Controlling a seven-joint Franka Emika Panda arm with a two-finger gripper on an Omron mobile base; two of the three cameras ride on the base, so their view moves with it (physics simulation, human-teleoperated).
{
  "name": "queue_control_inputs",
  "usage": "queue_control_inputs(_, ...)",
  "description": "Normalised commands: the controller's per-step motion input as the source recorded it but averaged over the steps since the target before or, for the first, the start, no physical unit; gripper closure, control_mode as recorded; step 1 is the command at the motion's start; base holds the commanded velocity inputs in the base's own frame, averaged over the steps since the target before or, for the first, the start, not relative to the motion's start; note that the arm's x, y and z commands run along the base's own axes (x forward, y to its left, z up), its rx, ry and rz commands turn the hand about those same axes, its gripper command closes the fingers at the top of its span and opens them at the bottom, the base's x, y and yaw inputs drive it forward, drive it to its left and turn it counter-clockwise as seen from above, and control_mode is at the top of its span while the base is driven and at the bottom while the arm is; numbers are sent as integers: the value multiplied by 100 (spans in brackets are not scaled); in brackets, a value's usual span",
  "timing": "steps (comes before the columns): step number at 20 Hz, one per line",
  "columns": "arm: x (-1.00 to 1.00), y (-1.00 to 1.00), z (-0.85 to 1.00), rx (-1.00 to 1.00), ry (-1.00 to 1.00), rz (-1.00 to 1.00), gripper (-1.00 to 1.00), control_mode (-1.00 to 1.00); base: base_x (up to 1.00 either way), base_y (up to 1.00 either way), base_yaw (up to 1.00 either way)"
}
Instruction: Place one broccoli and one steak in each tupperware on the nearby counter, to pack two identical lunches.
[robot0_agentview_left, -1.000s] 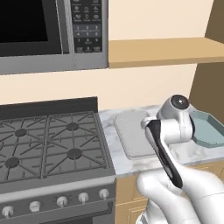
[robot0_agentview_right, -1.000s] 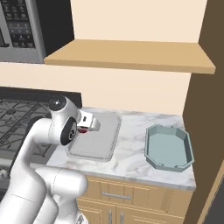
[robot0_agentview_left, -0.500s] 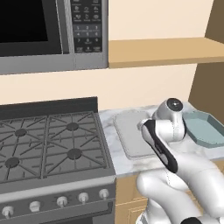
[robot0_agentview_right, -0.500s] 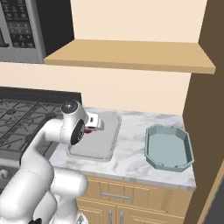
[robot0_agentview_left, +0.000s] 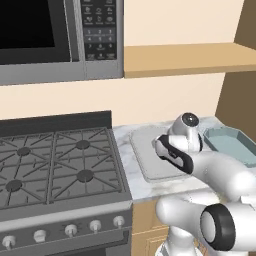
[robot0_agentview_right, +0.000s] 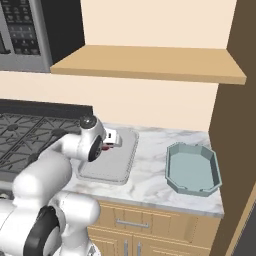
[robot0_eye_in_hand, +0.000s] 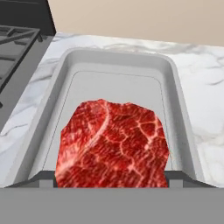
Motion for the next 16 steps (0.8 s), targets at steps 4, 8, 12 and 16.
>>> queue_control_inputs(4,44,8,-34,0,8,0,100,-100,0,0,0)
queue_control_inputs(8,34,10,-27,0,9,0,100,-100,0,0,0)
queue_control_inputs(12,37,7,-17,0,4,0,100,-100,0,0,0)
queue_control_inputs(16,32,0,-16,0,1,0,100,-100,0,0,0)
